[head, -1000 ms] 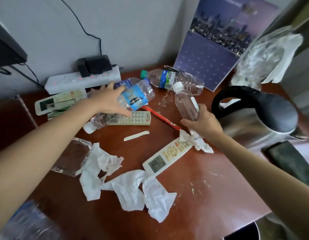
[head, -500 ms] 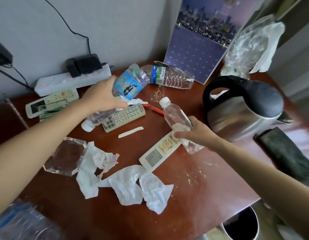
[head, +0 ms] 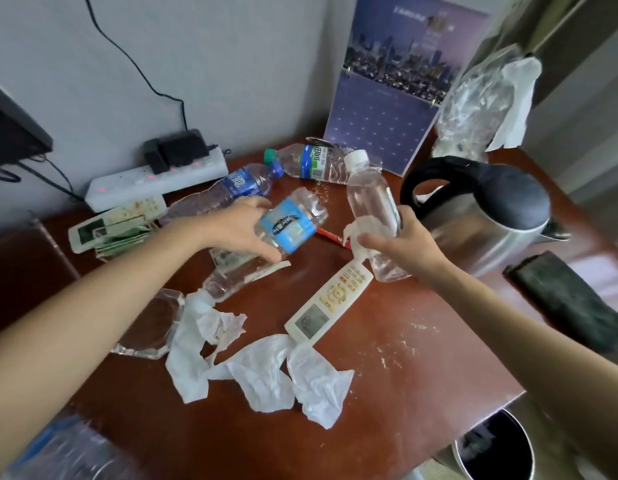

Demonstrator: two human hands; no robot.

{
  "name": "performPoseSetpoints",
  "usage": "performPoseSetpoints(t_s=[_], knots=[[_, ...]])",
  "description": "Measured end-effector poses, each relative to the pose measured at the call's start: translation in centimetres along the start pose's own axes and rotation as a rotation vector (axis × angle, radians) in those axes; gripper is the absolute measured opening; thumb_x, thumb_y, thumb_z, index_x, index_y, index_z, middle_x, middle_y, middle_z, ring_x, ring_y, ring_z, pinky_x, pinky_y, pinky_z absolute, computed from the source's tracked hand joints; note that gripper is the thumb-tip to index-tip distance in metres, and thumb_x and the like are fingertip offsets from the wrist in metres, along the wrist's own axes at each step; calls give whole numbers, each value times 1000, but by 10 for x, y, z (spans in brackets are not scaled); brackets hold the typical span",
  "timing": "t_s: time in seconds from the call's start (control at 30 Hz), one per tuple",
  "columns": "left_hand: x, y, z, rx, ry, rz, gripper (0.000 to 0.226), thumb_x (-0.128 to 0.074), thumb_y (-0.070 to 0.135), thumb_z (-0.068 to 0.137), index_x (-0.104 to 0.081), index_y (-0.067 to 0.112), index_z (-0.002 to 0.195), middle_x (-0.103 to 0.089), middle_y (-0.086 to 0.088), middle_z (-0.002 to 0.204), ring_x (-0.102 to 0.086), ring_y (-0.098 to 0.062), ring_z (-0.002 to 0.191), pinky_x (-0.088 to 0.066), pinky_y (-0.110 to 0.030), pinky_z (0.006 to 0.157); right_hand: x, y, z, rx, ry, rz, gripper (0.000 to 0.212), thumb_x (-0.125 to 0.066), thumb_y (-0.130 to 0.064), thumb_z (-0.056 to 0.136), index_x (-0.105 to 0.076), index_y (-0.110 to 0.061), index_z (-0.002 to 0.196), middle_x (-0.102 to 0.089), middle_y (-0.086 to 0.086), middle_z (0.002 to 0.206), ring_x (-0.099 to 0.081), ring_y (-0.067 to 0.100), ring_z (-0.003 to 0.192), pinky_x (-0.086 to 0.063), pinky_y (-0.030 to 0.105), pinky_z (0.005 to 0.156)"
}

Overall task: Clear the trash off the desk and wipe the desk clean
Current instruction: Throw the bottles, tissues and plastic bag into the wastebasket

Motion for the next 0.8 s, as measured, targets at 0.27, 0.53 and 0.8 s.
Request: performPoseSetpoints(t_s=[0.27,0.53,0.8], knots=[[-20,14,33,60,17,-88,63,-68,54,67,-50,29,122,-43,0,113,-31,-20,115,-28,-38,99,13,-7,0,58,2,98,59,-78,-29,70,-44,-18,117,-62,1,100,-65,15,83,-55,31,73],[-8,29,26,55,136,-183,61,-68,55,48,-57,28,101,-50,-5,121,-47,-21,115,-44,-37,88,37,-3,-27,80,-33,61,62,-79,-28,69,-43,-24,119,-62,-4,100,-66,12,83,-57,28,72],[-59,58,7,156,158,56,79,-74,47,58,-46,13,123,-42,-8,128,-38,-27,120,-38,-37,98,68,31,-65,148,-111,34,62,-78,-27,70,-42,-21,119,-57,-2,106,-61,15,95,-54,32,81]])
Point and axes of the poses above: each hand's wrist, its own z-axis towards the middle knuckle, its own x-axis out of the back of the hand, y = z × x, the point moved 4 cm from there along z, towards the middle knuckle
